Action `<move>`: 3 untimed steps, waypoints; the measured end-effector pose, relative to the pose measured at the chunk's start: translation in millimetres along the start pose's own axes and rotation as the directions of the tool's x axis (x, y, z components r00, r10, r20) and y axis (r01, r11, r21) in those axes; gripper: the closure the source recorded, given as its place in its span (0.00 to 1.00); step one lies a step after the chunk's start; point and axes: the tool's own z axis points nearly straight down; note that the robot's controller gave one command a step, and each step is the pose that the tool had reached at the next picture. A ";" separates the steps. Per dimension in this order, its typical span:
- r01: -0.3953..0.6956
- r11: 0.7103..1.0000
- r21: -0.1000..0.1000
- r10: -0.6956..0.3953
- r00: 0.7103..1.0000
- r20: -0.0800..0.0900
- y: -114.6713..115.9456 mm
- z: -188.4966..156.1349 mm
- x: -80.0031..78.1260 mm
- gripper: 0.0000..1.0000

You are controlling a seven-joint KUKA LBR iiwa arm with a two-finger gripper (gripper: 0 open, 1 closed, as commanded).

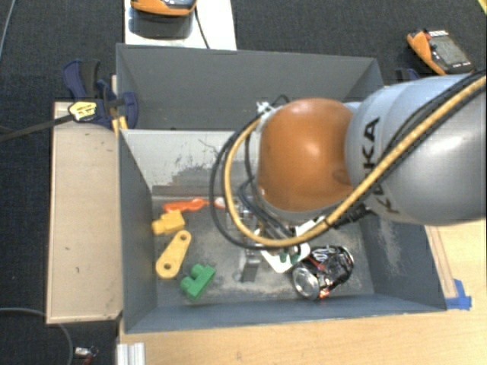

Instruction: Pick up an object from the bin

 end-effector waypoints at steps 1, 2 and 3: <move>-0.006 1.000 -0.002 0.007 1.000 0.008 -1.1 -4.4 -1.7 0.00; 0.146 0.989 -0.001 -0.146 0.989 0.010 36.3 71.5 -1.5 0.00; 0.193 0.981 -0.002 -0.192 0.981 0.019 88.6 59.7 -8.1 0.00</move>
Offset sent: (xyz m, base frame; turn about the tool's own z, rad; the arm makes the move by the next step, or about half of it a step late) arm -0.0028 0.0692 -0.1437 -0.2868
